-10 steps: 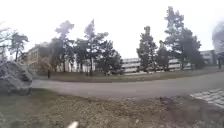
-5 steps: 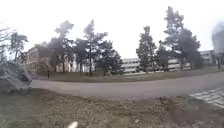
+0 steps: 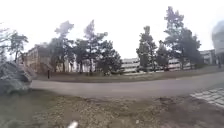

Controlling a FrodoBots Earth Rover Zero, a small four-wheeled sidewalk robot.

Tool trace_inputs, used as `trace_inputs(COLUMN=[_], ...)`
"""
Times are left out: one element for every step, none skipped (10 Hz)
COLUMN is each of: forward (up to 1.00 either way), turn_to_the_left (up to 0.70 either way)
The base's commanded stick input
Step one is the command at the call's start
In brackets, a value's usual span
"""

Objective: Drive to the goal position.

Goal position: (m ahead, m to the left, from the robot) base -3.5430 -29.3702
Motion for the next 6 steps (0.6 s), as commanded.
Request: trace_inputs(forward=[0.7, 0.22, 0.0, 0.0, 0.0, 0.0], turn_to_the_left=[-0.35, -0.59, -0.35, 0.0, 0.0, -0.14])
